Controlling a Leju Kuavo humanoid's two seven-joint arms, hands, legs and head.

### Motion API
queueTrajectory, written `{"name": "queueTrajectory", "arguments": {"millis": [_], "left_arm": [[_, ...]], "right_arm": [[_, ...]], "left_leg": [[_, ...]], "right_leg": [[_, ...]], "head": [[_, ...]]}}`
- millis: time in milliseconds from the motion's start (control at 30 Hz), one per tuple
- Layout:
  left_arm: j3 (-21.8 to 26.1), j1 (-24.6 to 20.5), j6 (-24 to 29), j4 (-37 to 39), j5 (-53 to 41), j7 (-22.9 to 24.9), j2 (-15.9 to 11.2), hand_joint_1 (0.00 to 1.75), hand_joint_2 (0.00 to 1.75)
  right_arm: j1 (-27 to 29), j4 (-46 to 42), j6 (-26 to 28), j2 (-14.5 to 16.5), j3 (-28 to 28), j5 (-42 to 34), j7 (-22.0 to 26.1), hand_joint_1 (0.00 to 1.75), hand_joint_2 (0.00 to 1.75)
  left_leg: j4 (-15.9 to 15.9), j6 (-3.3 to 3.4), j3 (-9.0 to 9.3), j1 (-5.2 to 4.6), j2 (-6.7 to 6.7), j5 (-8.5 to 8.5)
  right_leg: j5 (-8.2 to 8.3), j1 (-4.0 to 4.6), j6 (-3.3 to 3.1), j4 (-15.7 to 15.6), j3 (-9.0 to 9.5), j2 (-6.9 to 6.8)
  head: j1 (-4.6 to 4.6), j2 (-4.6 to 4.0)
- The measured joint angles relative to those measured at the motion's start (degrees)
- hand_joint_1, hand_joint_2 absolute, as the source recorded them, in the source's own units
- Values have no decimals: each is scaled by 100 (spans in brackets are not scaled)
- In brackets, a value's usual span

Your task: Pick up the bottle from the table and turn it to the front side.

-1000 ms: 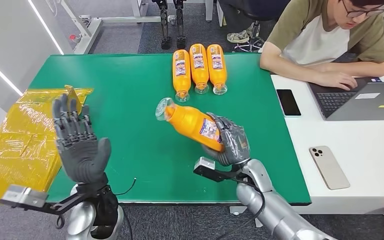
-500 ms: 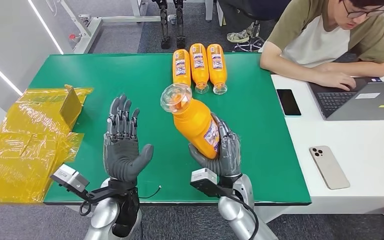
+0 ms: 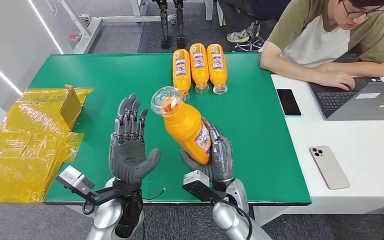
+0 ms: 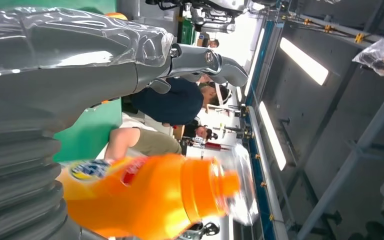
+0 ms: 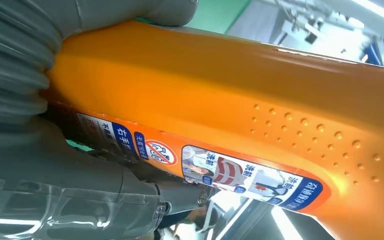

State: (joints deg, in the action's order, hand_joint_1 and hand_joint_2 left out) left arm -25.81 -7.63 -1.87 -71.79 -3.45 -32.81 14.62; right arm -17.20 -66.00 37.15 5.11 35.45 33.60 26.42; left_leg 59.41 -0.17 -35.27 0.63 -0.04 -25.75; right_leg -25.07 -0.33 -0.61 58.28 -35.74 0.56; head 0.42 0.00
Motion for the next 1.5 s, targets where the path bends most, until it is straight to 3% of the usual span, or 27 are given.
{"name": "queueTrajectory", "arguments": {"millis": [267, 700, 833, 867, 1333, 1467, 1500], "left_arm": [[7, -10, -116, 91, -30, 2, -3, 0, 175], [50, -10, -162, 122, 5, -9, -5, 0, 175], [105, 14, -164, 122, 6, -19, -14, 169, 175], [125, 30, -164, 122, 5, -27, -16, 175, 175], [262, 173, -204, 65, 17, -98, -15, 175, 175], [262, 172, -199, 65, 10, -99, -12, 175, 175], [262, 171, -195, 65, 6, -100, -10, 175, 175]], "right_arm": [[-54, -447, -1130, -372, 710, 779, -726, 175, 175], [-346, -608, -1778, -564, 860, 1017, -680, 175, 175], [-504, -590, -2045, -593, 884, 1090, -682, 175, 175], [-531, -579, -2097, -598, 886, 1102, -687, 175, 175], [-579, -452, -2055, -647, 888, 1519, -866, 175, 175], [-547, -453, -1878, -662, 894, 1673, -894, 131, 175], [-536, -454, -1801, -662, 894, 1715, -898, 98, 175]], "left_leg": [[0, -5, -1, 0, -1, -4], [0, -5, -2, 0, -1, -3], [0, -5, -2, 0, -2, -3], [0, -5, -2, 0, -2, -3], [0, -5, -2, 0, -2, -4], [1, -5, -2, 0, -2, -4], [1, -5, -2, 0, -2, -4]], "right_leg": [[0, 0, 0, -1, 0, -1], [0, -1, 0, 1, 0, -1], [0, -1, 0, 1, 0, -1], [0, -1, 0, 1, 0, -1], [-1, -1, 0, 0, -1, -1], [-1, -1, 0, 0, -1, -1], [-1, -1, 0, 0, -1, -1]], "head": [[-1, 0], [0, 0], [0, 0], [-1, 0], [0, 0], [0, -1], [0, -1]]}}
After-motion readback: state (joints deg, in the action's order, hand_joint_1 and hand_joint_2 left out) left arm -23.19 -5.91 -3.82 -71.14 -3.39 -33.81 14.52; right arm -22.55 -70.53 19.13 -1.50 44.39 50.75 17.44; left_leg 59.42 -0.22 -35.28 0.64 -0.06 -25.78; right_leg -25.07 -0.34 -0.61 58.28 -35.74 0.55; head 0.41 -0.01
